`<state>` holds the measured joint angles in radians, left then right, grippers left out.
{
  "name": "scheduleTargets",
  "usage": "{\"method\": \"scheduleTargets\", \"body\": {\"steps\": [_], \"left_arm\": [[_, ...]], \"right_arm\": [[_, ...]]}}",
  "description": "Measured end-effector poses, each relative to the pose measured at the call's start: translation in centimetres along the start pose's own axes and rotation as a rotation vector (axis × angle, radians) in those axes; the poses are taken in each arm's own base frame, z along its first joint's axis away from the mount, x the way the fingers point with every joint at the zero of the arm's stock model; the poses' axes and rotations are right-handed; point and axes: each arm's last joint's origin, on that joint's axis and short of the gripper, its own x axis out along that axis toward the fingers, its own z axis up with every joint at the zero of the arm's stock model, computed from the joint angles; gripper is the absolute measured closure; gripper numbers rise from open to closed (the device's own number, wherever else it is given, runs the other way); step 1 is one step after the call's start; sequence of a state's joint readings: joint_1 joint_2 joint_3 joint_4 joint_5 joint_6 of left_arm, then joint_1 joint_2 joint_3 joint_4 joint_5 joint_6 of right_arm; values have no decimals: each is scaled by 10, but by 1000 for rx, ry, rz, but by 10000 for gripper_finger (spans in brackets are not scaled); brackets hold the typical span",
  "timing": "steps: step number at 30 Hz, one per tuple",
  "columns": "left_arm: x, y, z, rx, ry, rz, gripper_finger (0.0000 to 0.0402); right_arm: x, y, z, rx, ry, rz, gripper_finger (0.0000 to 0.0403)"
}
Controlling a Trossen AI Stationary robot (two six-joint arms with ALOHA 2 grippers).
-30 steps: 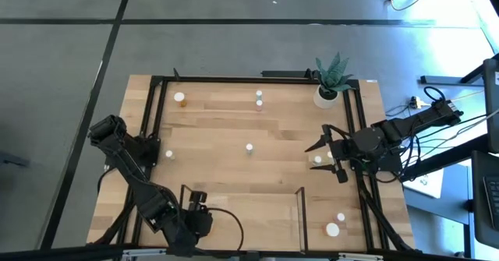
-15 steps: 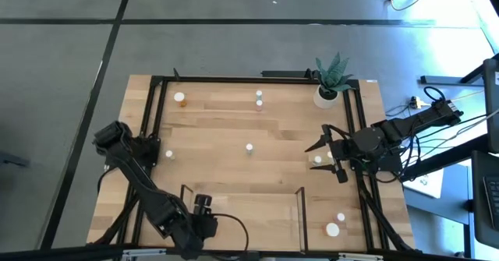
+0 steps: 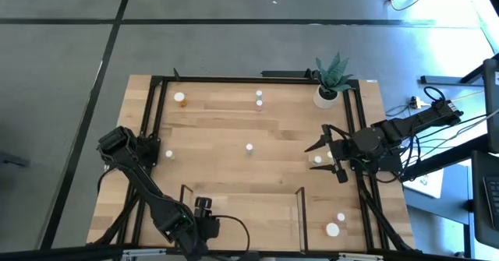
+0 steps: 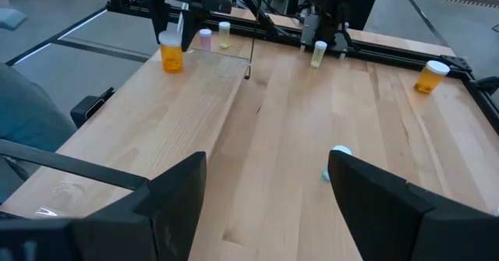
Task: Pick and place medicine bottles onto shelf by color
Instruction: Put the middle orange pill bottle on the shelf, then put the bottom left blue pill bottle on the shelf
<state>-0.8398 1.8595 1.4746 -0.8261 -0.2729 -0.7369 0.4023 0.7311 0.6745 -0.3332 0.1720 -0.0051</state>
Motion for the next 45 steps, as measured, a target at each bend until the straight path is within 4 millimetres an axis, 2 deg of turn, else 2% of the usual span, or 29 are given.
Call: {"method": "scheduleTargets", "body": {"steps": [24,34,45], "left_arm": [[3,-7,-3,-35,-2,-15,202],[5,-7,-5,-31,14,-13,163],[5,-7,-4,-35,2,-19,101]], "right_arm": [[0,0,0,0,0,0,131],[0,0,0,1,0,0,131],[0,0,0,0,0,0,131]]}}
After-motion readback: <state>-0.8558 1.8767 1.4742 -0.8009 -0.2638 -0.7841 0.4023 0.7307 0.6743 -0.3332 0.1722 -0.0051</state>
